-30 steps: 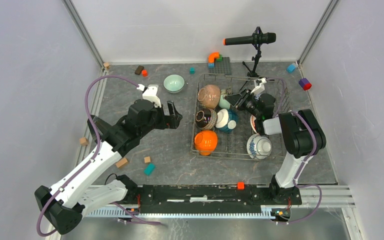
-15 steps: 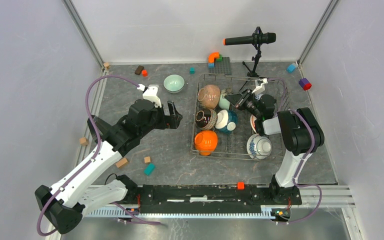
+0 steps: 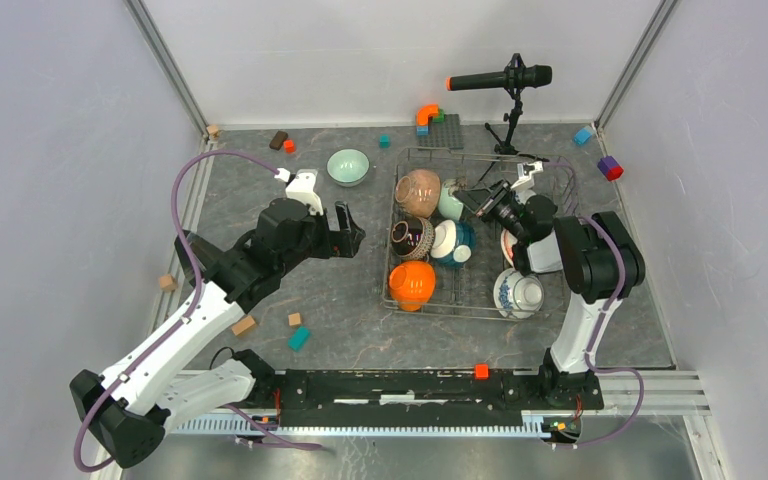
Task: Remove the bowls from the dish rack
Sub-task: Pick up the bowl from the dish rack, then place the bowl at the center of the board.
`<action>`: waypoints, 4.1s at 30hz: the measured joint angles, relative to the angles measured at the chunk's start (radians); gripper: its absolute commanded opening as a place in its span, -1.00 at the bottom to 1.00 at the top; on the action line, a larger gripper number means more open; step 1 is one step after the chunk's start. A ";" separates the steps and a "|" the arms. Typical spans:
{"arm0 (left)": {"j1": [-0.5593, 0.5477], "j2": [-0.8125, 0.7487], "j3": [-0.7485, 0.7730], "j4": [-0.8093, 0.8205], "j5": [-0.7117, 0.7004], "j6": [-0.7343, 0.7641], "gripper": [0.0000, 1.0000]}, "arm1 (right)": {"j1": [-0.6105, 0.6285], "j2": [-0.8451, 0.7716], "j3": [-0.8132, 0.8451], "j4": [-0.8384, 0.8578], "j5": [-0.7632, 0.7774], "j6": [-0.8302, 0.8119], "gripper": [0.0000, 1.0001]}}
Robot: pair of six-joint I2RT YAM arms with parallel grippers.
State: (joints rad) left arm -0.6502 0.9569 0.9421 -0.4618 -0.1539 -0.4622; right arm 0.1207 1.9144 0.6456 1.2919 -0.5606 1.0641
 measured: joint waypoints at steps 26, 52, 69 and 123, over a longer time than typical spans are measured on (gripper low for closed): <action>0.000 0.022 0.000 0.000 0.000 0.000 0.99 | -0.032 0.064 -0.013 0.143 -0.027 0.154 -1.00; 0.000 0.022 0.000 0.000 0.000 0.000 0.99 | -0.055 -0.063 -0.047 0.127 -0.036 0.121 -1.00; 0.000 0.021 0.000 0.000 -0.001 0.000 0.99 | -0.067 -0.139 -0.069 0.127 -0.042 0.135 -1.00; 0.000 -0.226 0.072 0.076 -0.207 -0.053 0.99 | 1.014 -1.074 0.113 -1.416 0.822 -1.192 -1.00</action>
State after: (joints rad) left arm -0.6502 0.7311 1.0145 -0.3862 -0.3607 -0.5156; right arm 1.1343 0.8406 0.7589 -0.1238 0.2615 -0.1280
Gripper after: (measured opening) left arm 0.994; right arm 0.132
